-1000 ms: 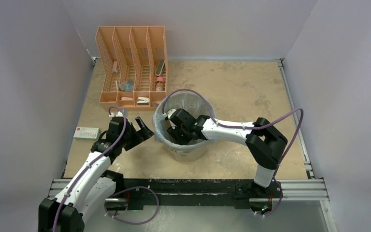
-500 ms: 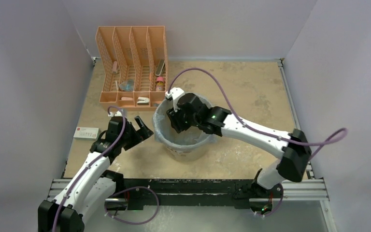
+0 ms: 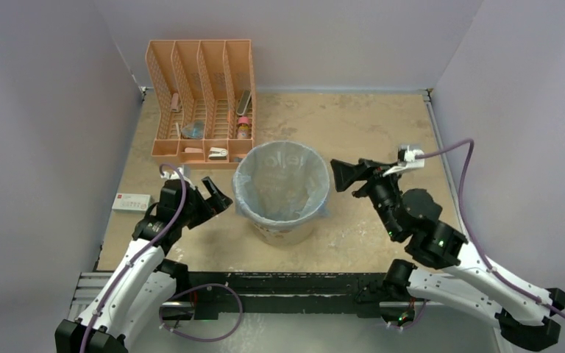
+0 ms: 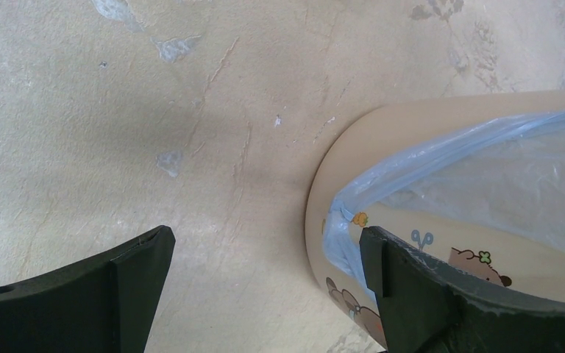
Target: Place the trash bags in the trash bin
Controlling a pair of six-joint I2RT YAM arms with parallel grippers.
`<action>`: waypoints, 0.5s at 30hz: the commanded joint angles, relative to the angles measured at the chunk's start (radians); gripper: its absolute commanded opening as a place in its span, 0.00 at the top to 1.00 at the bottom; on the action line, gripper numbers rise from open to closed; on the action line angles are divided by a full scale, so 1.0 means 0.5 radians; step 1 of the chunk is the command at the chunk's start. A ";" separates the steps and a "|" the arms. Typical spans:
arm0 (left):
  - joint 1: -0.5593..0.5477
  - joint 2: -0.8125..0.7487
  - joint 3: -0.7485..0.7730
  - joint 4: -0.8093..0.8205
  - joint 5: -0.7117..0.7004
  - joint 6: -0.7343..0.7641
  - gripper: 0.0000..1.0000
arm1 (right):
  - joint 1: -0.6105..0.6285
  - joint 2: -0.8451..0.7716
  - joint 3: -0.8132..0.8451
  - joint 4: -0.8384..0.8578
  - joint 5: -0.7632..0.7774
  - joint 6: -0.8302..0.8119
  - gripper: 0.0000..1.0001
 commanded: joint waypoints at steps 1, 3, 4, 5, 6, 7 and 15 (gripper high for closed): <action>0.014 -0.021 0.128 0.010 0.039 0.029 0.00 | 0.002 -0.209 -0.359 -0.028 0.539 0.545 0.12; 0.014 -0.031 0.157 -0.021 0.084 0.047 0.00 | 0.002 -0.318 -0.442 -0.069 0.515 0.676 0.13; 0.014 -0.041 0.169 -0.042 0.085 0.048 0.00 | 0.002 -0.350 -0.472 -0.093 0.498 0.726 0.13; 0.014 -0.052 0.176 -0.054 0.087 0.041 0.00 | 0.002 -0.369 -0.500 -0.133 0.494 0.824 0.13; 0.014 -0.063 0.182 -0.070 0.085 0.038 0.00 | 0.002 -0.384 -0.537 -0.162 0.507 0.898 0.12; 0.014 -0.080 0.193 -0.094 0.066 0.019 0.00 | 0.002 -0.392 -0.563 -0.183 0.533 0.949 0.12; 0.014 -0.217 0.213 -0.142 0.036 0.024 0.00 | 0.002 -0.241 -0.702 -0.345 0.518 1.314 0.11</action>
